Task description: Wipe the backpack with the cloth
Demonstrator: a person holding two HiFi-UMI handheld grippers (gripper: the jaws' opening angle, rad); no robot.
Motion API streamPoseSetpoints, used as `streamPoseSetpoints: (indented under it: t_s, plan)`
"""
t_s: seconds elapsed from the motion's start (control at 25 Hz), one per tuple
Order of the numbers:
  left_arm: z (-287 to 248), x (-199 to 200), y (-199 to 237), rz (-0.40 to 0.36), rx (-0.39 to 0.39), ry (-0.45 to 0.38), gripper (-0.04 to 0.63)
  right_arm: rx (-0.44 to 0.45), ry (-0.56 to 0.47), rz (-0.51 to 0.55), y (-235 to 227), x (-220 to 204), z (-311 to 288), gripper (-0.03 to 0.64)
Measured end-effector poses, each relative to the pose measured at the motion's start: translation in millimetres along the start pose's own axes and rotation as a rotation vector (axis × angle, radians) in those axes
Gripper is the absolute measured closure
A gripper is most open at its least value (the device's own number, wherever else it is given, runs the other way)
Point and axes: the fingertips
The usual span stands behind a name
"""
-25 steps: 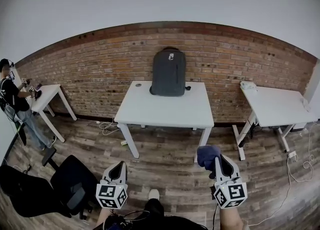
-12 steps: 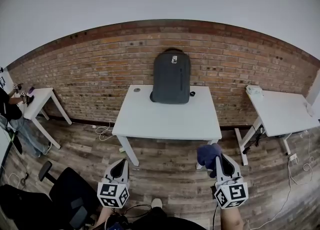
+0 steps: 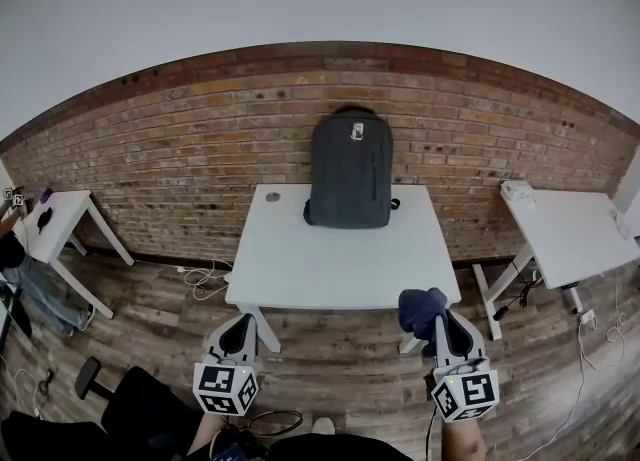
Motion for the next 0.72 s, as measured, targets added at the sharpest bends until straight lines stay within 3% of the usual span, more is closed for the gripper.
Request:
streamPoseSetpoints:
  t_s: [0.28, 0.52, 0.72]
  plan:
    - [-44, 8, 41, -0.011, -0.056, 0.018, 0.598, -0.057, 0.024, -0.007, 9, -2, -43, 0.586]
    - [-68, 8, 60, 0.006, -0.057, 0.029, 0.598, -0.062, 0.037, -0.007, 9, -1, -74, 0.587]
    - [-95, 16, 75, 0.017, -0.011, 0.034, 0.598, -0.03, 0.022, -0.017, -6, 0, -120, 0.587]
Point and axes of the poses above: the fingertips, and each gripper's own axes: z backward along the fingers, y to its left, x out of its top, and after that the axes turned 14 degrees about y, right-handed
